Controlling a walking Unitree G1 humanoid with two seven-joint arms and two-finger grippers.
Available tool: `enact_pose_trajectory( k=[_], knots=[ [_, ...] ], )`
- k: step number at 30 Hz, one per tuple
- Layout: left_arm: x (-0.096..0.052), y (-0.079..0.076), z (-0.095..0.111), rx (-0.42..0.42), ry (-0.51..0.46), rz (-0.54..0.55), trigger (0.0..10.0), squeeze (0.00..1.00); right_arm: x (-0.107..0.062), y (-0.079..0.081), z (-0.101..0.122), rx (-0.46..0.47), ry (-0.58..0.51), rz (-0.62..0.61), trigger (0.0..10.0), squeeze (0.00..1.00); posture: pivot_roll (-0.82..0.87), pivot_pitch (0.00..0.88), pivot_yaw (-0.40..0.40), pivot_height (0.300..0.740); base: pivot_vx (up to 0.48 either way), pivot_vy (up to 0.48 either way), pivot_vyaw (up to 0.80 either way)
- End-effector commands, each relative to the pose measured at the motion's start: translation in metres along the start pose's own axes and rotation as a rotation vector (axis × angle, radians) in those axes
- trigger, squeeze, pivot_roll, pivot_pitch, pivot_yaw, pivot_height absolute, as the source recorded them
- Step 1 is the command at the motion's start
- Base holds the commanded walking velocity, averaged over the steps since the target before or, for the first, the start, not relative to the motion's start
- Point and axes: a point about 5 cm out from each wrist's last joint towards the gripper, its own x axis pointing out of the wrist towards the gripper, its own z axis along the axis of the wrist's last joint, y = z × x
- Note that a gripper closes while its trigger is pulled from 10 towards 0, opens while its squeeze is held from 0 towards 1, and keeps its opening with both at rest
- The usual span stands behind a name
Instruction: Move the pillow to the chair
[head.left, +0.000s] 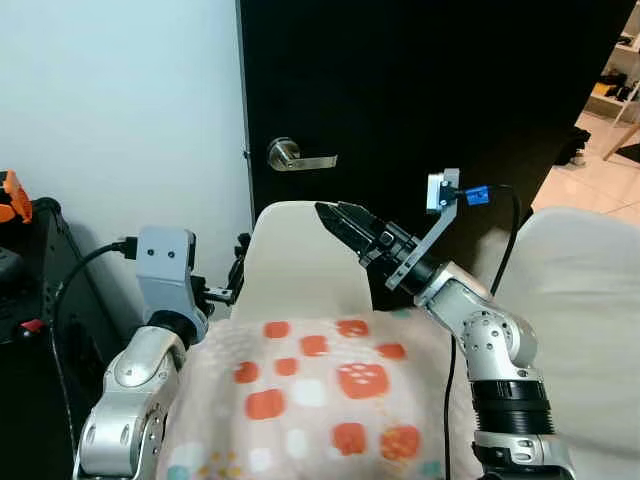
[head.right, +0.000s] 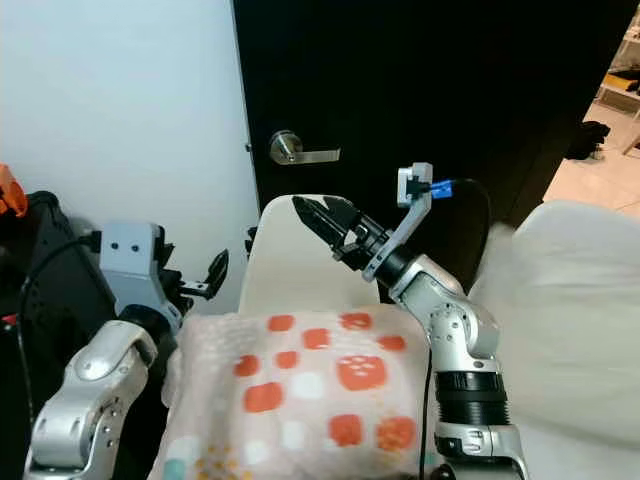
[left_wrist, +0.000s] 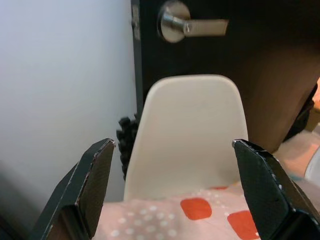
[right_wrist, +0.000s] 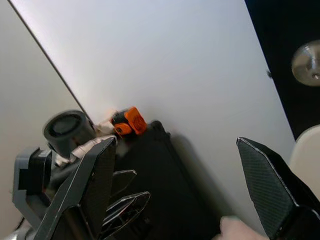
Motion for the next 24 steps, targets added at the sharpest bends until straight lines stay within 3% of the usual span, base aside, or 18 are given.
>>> enact_pose_trajectory(
  k=[1,4,7,9,15,21,24],
  knots=[
    [-0.002,0.001,-0.007,0.008,0.024,0.0,10.0,0.0,-0.002,-0.003,-0.001,-0.031,0.011,-0.025,10.0,0.0,0.1,0.0,-0.037,0.74,0.0,0.0,0.0],
    [-0.005,0.0,-0.011,0.001,0.04,-0.003,10.0,0.0,-0.003,-0.01,-0.004,-0.075,0.04,-0.09,10.0,0.0,0.1,0.0,-0.037,0.74,0.0,0.0,0.0],
    [-0.014,-0.004,-0.023,0.0,0.083,-0.016,10.0,0.0,-0.015,-0.034,-0.019,-0.294,0.166,-0.292,10.0,0.0,0.1,0.0,-0.038,0.74,-0.084,0.0,0.0],
    [-0.017,-0.005,-0.026,0.0,0.092,-0.019,10.0,0.0,-0.02,-0.04,-0.023,-0.336,0.198,-0.338,10.0,0.0,0.1,0.0,-0.038,0.74,-0.251,0.0,0.0],
    [-0.033,-0.002,-0.04,-0.011,0.135,0.011,10.0,0.0,-0.045,-0.047,-0.039,-0.331,0.21,-0.444,10.0,0.0,0.1,0.0,-0.037,0.74,-0.301,0.0,0.0],
    [-0.034,-0.007,-0.045,-0.023,0.142,0.014,10.0,0.0,-0.044,-0.041,-0.05,-0.344,0.21,-0.45,10.0,0.0,0.09,0.0,-0.037,0.74,-0.338,0.0,0.0],
    [-0.032,-0.006,-0.044,-0.021,0.136,0.013,10.0,0.0,-0.042,-0.044,-0.05,-0.363,0.207,-0.444,10.0,0.0,0.09,0.0,-0.039,0.74,-0.354,0.0,-0.7]
  ],
)
